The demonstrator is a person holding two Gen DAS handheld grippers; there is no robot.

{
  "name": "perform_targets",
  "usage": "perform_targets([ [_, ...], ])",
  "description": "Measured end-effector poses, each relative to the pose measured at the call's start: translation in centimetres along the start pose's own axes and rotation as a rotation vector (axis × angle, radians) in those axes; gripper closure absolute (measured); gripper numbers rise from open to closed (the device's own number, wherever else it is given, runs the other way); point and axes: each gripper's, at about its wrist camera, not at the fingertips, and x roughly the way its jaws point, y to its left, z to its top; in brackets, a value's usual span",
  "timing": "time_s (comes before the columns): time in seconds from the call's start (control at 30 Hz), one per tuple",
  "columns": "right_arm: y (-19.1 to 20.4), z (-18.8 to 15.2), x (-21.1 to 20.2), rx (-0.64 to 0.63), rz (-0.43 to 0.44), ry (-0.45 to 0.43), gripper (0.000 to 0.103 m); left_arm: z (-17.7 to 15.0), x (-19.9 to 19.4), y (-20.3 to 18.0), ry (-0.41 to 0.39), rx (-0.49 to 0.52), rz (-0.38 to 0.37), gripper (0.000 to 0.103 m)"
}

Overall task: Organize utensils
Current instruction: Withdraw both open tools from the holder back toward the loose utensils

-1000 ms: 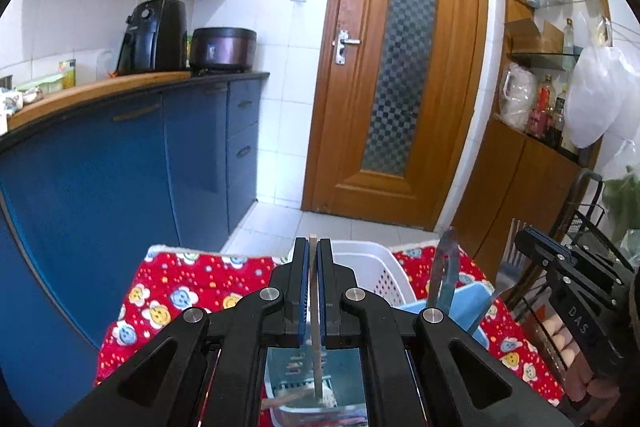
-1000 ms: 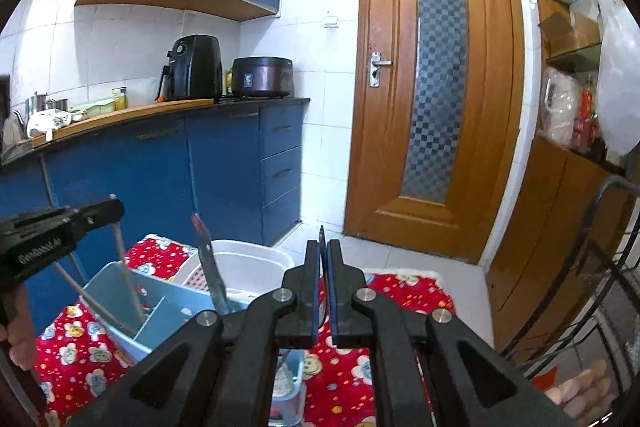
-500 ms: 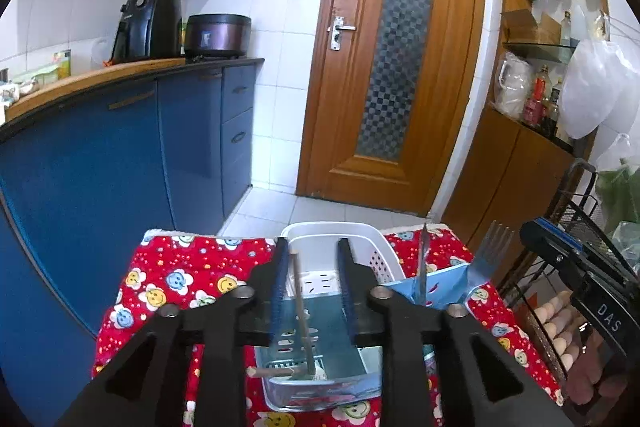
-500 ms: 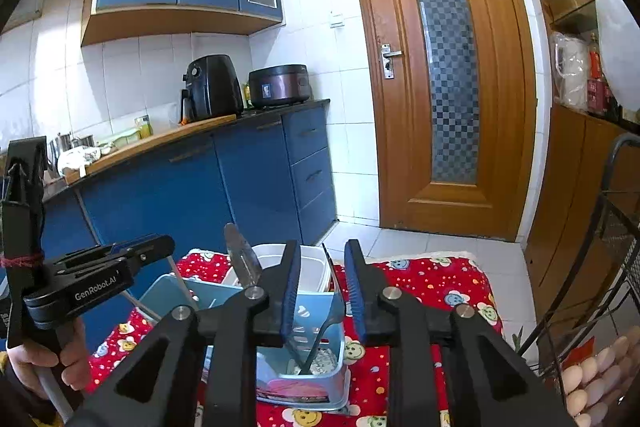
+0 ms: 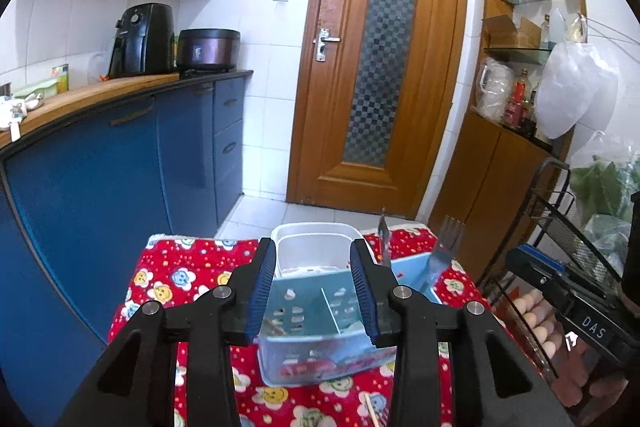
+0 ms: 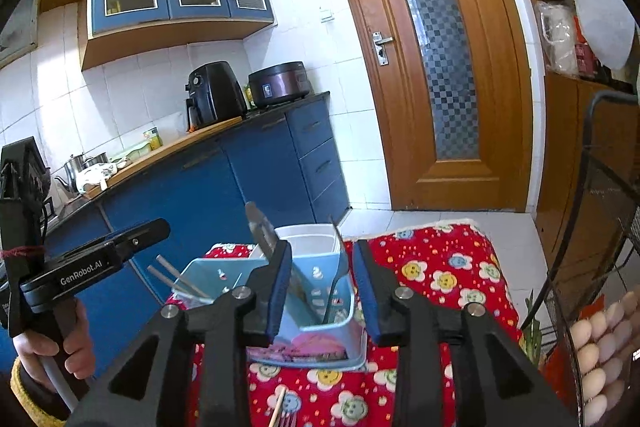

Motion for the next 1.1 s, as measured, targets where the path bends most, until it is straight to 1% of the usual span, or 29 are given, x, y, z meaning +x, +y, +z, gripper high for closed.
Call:
perform_targets([
  [0.3, 0.7, -2.5, -2.0, 0.006, 0.005, 0.048, 0.066, -1.8, -3.2, -0.3, 0.014, 0.007, -0.015, 0.063],
  [0.5, 0.8, -4.4, -2.5, 0.019, 0.011, 0.092, 0.066, -3.7, -4.1, 0.0, 0.056, -0.012, -0.023, 0.063],
  [0.87, 0.7, -8.2, -1.5, 0.049, 0.02, 0.199, 0.066, -7.9, -3.4, 1.4, 0.159, -0.071, -0.016, 0.063],
  [1.1, 0.4, -10.3, -0.5, 0.079, 0.016, 0.263, 0.066, -10.6, -2.2, 2.0, 0.225, -0.087, -0.01, 0.063],
])
